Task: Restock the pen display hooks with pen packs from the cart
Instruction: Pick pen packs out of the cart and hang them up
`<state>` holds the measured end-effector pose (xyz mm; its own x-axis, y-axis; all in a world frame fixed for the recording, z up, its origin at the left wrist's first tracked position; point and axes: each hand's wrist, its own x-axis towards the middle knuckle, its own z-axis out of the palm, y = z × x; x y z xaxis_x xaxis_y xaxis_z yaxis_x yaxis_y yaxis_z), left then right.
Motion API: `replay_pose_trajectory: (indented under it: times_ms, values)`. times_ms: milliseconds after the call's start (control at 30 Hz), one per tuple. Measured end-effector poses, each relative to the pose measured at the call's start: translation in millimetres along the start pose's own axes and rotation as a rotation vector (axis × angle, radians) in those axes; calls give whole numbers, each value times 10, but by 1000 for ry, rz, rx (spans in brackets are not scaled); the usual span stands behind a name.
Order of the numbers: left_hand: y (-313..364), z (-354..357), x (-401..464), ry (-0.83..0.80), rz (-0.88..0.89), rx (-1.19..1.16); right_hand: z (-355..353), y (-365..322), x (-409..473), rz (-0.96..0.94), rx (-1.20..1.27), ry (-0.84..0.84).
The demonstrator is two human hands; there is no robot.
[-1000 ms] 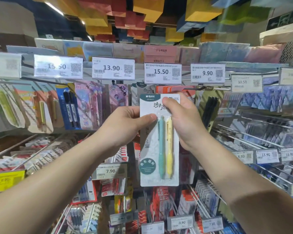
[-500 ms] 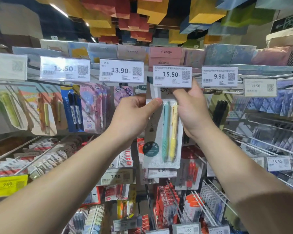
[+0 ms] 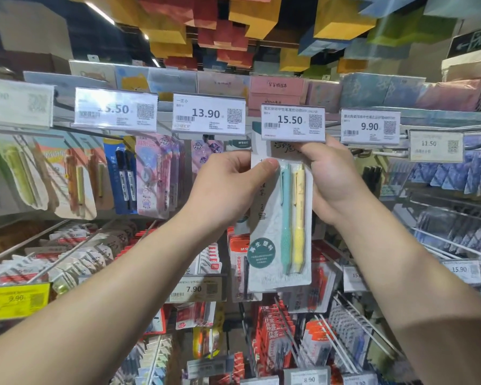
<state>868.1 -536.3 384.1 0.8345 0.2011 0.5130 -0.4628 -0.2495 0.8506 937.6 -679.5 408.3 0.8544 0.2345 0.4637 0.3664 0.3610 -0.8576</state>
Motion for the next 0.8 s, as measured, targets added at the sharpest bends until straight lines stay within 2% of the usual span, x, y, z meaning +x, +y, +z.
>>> replay_pose_trajectory:
  times_ms: [167, 300, 433, 700, 800]
  values:
    - [11, 28, -40, 13, -30, -39, 17, 36, -2, -27, 24, 35]
    - [11, 33, -53, 55, -84, -132, 15, 10, 9, -60, -65, 24]
    - [17, 41, -68, 28, -129, -149, -12, 36, 15, -45, -95, 45]
    - [-110, -48, -61, -49, -132, -20, 28, 105, 49, -11, -144, 135]
    - [-234, -85, -81, -17, -143, 43, 12, 271, -35, -29, -252, 140]
